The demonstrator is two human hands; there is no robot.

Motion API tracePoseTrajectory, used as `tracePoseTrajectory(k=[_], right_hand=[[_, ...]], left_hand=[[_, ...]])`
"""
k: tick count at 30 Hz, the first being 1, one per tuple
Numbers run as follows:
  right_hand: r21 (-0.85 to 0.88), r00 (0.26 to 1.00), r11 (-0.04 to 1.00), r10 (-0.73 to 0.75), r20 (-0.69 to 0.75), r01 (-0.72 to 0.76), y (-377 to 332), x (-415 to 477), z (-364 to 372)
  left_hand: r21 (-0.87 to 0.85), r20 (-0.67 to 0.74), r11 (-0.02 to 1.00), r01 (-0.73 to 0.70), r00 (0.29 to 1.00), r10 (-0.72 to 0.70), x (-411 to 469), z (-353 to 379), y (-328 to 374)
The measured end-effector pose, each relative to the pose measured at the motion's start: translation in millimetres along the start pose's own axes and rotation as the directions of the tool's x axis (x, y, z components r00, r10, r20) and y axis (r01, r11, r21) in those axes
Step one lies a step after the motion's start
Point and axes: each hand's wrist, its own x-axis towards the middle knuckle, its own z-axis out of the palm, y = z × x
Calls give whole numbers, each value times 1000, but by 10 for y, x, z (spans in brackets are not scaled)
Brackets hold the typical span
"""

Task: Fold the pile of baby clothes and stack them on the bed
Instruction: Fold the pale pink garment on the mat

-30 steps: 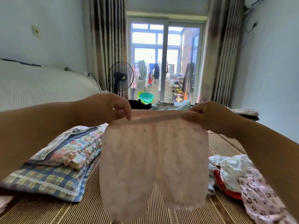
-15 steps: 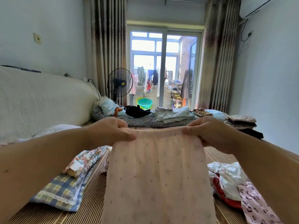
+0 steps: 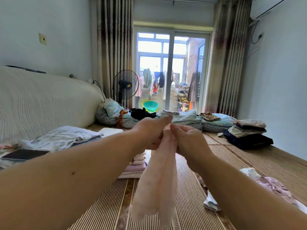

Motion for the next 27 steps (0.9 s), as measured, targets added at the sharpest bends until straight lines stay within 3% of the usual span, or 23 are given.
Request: tracePoseTrajectory(k=[4,7,9,11,12,13,15,18,20,22,24,27], right_hand=[[-138,986,988,-42,161,64,-54,75,-145],[-216,985,974,-38,169,74,-93,134,-229],[-200,975,978,-9,223,55,-154,131,-281],[-137,951,991,29,309,14,-226,116,-336],[-111,937,994,42,347,-4,-244,112,-368],[-96,924,995,49,379,-13,-249,112,-398],[-118,896,993,55,441,-4,-213,140,-458],[-360,897,928,77,434,95,-79,255,-511],[-617,932,768,75,354,172,73,362,-481],[-742,957,650,73,279,167,255,460,-401],[-724,965,676,75,251,136,435,554,-321],[-583,975,810,71,212,67,663,671,-242]], left_hand=[[96,160,995,-34,987,19,-125,-83,139],[342,-7,897,-280,954,301,-93,-194,87],[466,-11,826,-318,931,365,-44,-294,-6],[366,246,874,-319,939,239,17,-350,-129],[283,391,906,-314,900,190,55,-369,-196],[208,471,930,-302,864,175,78,-393,-246],[110,497,961,-253,852,167,158,-436,-325],[186,424,959,-214,898,118,302,-443,-394],[375,313,905,-201,946,81,409,-388,-436],[590,157,795,-141,986,59,558,-330,-501],[683,31,729,-52,999,43,706,-279,-588],[605,-47,796,-36,996,80,865,-220,-686]])
